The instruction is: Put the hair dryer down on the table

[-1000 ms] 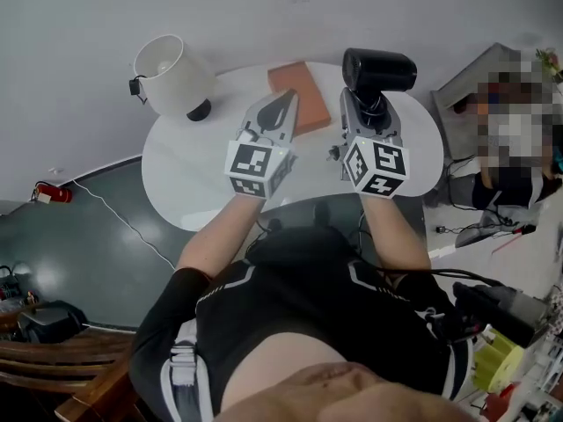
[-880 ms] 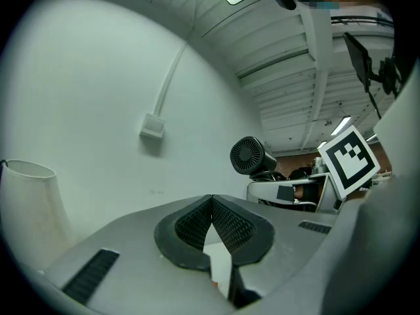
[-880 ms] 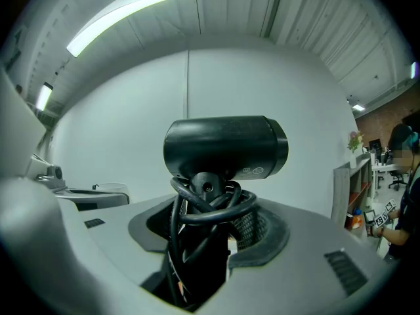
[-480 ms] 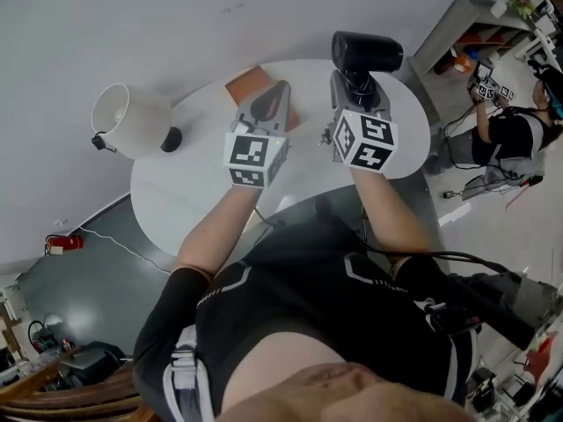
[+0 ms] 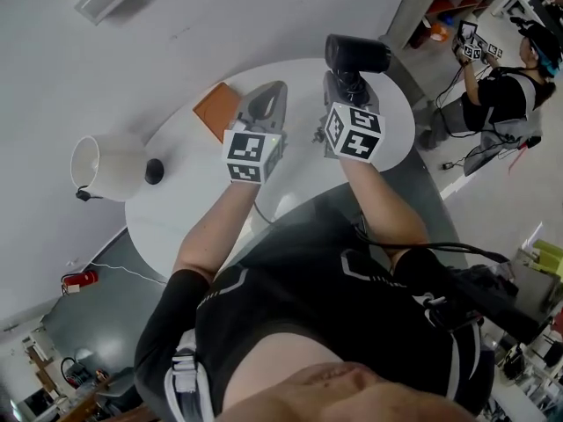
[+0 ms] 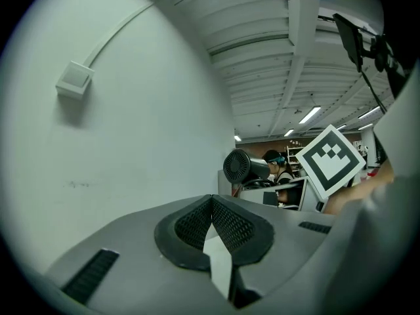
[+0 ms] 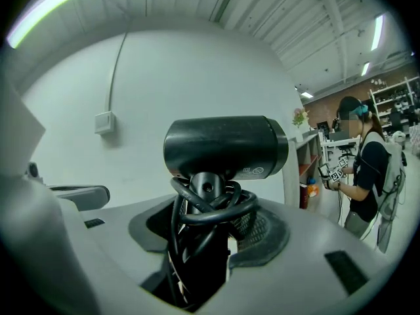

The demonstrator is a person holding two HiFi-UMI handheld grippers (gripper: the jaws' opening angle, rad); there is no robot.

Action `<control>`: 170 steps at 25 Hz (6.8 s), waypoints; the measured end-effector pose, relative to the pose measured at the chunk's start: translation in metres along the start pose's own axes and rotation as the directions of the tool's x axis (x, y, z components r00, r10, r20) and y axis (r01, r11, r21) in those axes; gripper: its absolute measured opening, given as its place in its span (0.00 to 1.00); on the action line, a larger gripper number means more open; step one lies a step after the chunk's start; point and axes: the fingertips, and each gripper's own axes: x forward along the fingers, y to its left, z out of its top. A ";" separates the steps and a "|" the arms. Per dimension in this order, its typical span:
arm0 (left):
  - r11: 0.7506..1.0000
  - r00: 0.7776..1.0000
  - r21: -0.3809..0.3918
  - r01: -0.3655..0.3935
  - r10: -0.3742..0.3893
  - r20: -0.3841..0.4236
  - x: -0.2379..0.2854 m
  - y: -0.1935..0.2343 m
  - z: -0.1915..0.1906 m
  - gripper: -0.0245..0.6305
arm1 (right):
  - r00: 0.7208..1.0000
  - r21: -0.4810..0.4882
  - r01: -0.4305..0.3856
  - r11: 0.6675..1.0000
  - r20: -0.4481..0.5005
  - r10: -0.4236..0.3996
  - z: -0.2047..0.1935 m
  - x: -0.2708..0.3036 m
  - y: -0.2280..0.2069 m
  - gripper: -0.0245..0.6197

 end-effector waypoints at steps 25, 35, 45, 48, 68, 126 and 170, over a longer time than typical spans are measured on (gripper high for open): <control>0.973 0.944 -0.008 0.233 -0.228 -0.237 0.183 -0.041 -0.106 0.08 | 0.882 0.181 0.439 0.880 -0.271 -0.385 -0.123 0.079 -0.184 0.40; 0.968 0.920 -0.044 0.248 -0.249 -0.302 0.221 -0.046 -0.142 0.08 | 0.800 0.205 0.564 0.800 -0.373 -0.469 -0.171 0.095 -0.235 0.40; 0.945 0.862 -0.070 0.320 -0.321 -0.393 0.256 -0.062 -0.190 0.08 | 0.724 0.223 0.651 0.726 -0.469 -0.505 -0.199 0.104 -0.259 0.40; 0.939 0.843 -0.086 0.333 -0.337 -0.419 0.262 -0.069 -0.202 0.08 | 0.706 0.226 0.670 0.708 -0.490 -0.512 -0.208 0.105 -0.267 0.40; 0.925 0.751 -0.154 0.346 -0.372 -0.545 0.273 -0.073 -0.256 0.08 | 0.589 0.199 0.765 0.613 -0.602 -0.540 -0.243 0.109 -0.287 0.40; 0.978 0.967 -0.207 -0.012 -0.042 -0.251 0.126 0.022 -0.109 0.09 | 0.776 0.170 0.580 0.797 -0.414 -0.476 -0.116 0.068 -0.200 0.54; 0.765 0.779 -0.183 -0.617 0.627 -0.002 -0.229 0.127 -0.003 0.08 | 0.734 -0.230 -0.671 0.704 -0.075 0.675 0.037 -0.014 0.212 0.12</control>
